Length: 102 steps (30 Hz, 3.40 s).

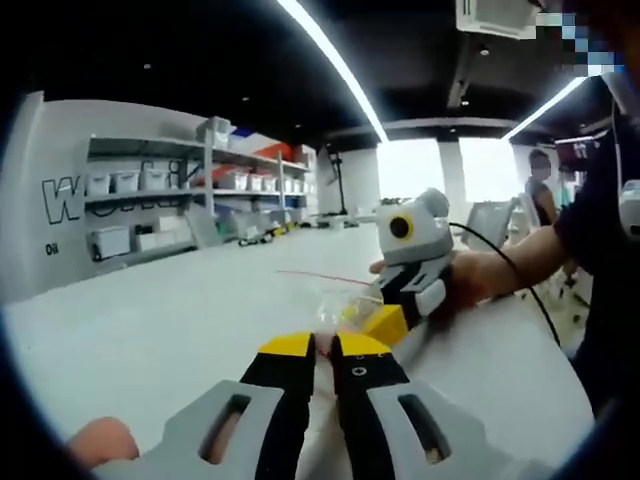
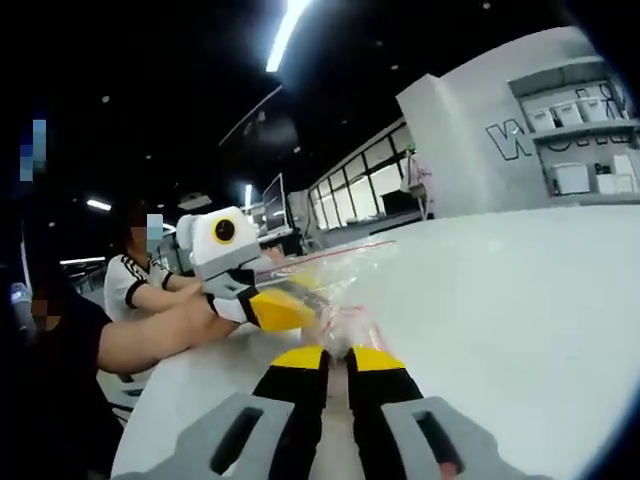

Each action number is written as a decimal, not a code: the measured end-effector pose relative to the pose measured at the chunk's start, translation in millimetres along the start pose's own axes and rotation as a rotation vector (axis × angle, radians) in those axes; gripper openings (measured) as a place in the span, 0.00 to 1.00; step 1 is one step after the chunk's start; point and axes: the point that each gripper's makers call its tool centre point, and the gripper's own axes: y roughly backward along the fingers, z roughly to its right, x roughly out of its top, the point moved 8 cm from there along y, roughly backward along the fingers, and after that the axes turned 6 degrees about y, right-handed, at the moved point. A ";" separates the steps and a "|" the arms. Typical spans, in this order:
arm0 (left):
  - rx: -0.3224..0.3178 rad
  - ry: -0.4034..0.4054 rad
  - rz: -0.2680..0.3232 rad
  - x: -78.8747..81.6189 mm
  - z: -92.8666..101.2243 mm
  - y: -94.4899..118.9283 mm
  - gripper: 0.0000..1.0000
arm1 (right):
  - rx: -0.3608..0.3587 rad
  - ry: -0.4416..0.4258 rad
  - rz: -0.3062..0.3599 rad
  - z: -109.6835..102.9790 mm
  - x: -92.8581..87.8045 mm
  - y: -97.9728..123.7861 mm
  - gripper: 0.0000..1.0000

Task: Open the resealable bag by pulling the two sides of the seal apart until the entire bag opening is separated and visibly accessible.

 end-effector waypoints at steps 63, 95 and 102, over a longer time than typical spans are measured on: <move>0.036 -0.247 -0.048 6.0 19.6 -4.4 0.06 | -0.146 -0.024 -0.135 2.8 56.7 26.5 0.25; 0.024 -0.305 -0.046 7.4 26.4 -5.6 0.06 | -0.035 -0.375 -0.033 -2.6 43.3 29.3 0.00; 0.022 -0.300 -0.044 7.7 25.8 -5.4 0.06 | 0.000 -0.480 0.012 -5.7 39.1 30.3 0.00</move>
